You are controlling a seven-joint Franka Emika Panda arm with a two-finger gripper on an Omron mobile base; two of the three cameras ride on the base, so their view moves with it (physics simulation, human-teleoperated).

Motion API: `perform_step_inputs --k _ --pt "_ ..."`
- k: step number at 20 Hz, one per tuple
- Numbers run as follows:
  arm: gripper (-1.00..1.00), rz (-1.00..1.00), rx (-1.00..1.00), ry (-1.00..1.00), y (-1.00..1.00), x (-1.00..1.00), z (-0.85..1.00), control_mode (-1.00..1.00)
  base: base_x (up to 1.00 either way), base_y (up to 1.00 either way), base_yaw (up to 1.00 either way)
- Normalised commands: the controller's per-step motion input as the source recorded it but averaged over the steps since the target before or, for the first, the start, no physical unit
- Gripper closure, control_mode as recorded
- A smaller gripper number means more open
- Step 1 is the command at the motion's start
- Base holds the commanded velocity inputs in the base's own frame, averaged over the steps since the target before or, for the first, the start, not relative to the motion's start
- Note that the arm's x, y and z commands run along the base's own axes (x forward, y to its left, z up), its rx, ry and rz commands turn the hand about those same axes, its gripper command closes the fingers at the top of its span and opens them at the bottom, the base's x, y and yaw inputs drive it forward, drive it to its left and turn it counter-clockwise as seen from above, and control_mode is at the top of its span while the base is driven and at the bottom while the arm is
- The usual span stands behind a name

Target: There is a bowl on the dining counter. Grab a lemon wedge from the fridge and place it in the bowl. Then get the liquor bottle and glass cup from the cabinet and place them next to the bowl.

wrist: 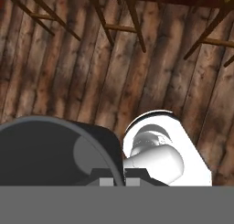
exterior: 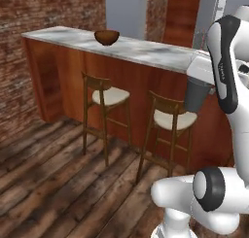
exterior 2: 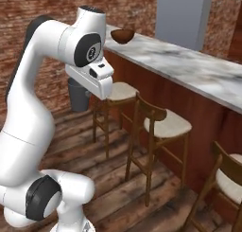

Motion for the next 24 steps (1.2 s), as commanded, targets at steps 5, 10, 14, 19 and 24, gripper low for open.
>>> perform_step_inputs --k 5,10,14,19,24 --pt "1.0 0.0 0.0 0.0 0.0 0.0 0.0 1.0 0.64 1.0 -0.29" --pt "1.0 0.0 0.0 0.0 0.0 0.0 0.0 1.0 0.64 1.0 -0.31" --pt "1.0 0.0 0.0 0.0 0.0 0.0 0.0 1.0 0.63 1.0 -0.31" --pt "1.0 0.0 0.0 0.0 0.0 0.0 0.0 1.0 0.59 0.96 -0.31" --pt "1.0 0.0 0.0 0.0 0.0 0.0 0.0 1.0 0.59 0.94 -0.31"
